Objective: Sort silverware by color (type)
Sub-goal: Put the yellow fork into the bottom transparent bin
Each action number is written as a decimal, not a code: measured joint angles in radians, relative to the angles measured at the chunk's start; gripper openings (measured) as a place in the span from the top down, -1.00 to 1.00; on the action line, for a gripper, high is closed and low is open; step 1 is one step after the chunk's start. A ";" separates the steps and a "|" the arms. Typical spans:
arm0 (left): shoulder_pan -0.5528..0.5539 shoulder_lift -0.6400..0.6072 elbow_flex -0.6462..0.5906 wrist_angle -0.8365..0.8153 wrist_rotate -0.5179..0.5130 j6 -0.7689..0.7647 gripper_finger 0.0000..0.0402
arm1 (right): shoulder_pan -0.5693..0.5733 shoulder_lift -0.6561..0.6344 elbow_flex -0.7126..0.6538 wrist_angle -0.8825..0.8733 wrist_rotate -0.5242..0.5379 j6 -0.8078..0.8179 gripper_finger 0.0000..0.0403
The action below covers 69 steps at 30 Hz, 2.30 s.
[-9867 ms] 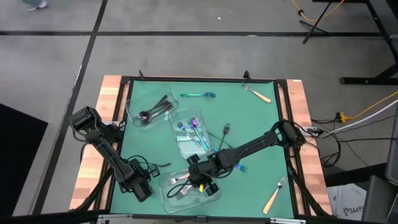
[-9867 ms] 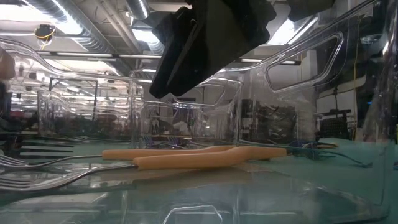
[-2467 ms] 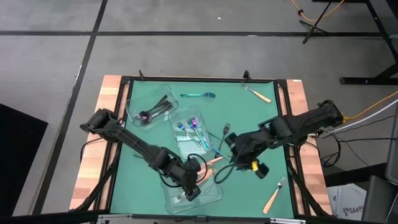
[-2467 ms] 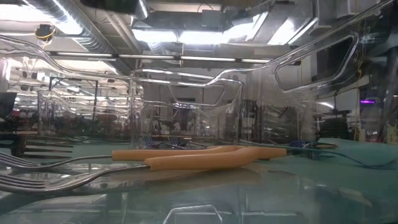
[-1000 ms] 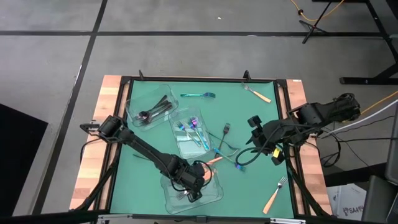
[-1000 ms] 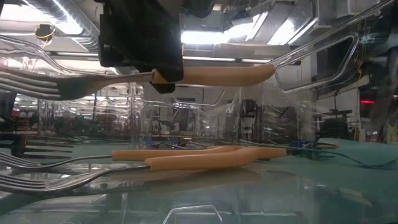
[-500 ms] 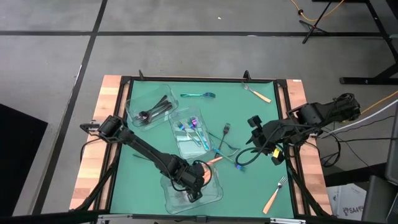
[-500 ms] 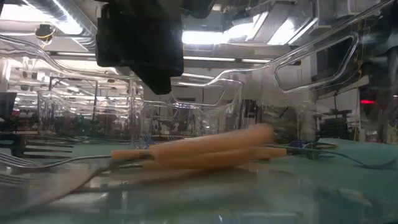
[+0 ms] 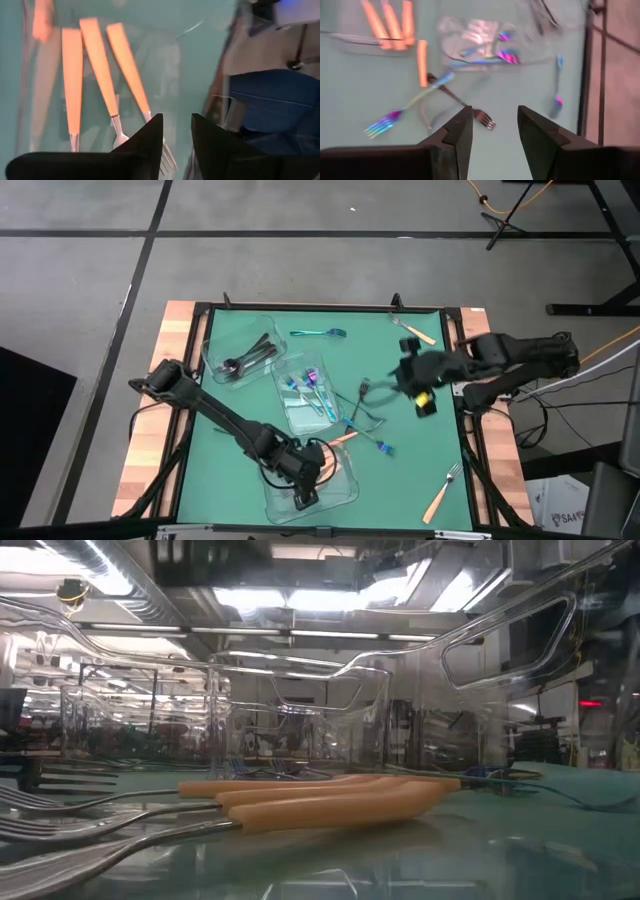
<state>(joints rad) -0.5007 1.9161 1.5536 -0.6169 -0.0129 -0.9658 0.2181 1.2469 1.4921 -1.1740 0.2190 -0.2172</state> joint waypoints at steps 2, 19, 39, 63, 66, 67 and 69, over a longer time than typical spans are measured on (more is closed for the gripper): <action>0.001 -0.033 0.000 -0.001 -0.008 0.036 0.53 | -0.073 0.000 0.000 -0.006 -0.005 -0.014 0.28; 0.201 -0.395 0.000 -0.264 -0.203 0.462 0.53 | -0.807 0.036 0.000 0.014 -0.010 -0.075 0.28; 0.382 -0.429 -0.166 -0.271 -0.180 0.601 0.53 | -1.255 0.486 0.000 0.088 -0.343 -0.160 0.28; 0.402 -0.429 -0.358 -0.047 -0.116 0.580 0.53 | -1.253 0.553 -0.416 0.522 -0.195 -0.209 0.28; 0.402 -0.429 -0.358 -0.038 -0.116 0.580 0.53 | -1.253 0.552 -0.439 0.553 -0.193 -0.209 0.28; 0.402 -0.429 -0.358 -0.038 -0.116 0.580 0.53 | -1.253 0.551 -0.442 0.554 -0.193 -0.209 0.28; 0.402 -0.429 -0.358 -0.038 -0.116 0.580 0.53 | -1.253 0.551 -0.444 0.555 -0.193 -0.208 0.28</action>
<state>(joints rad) -0.0982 1.4868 1.1954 -0.6548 -0.1284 -0.3855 -1.0348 1.7977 1.0477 -0.6189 0.0265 -0.4252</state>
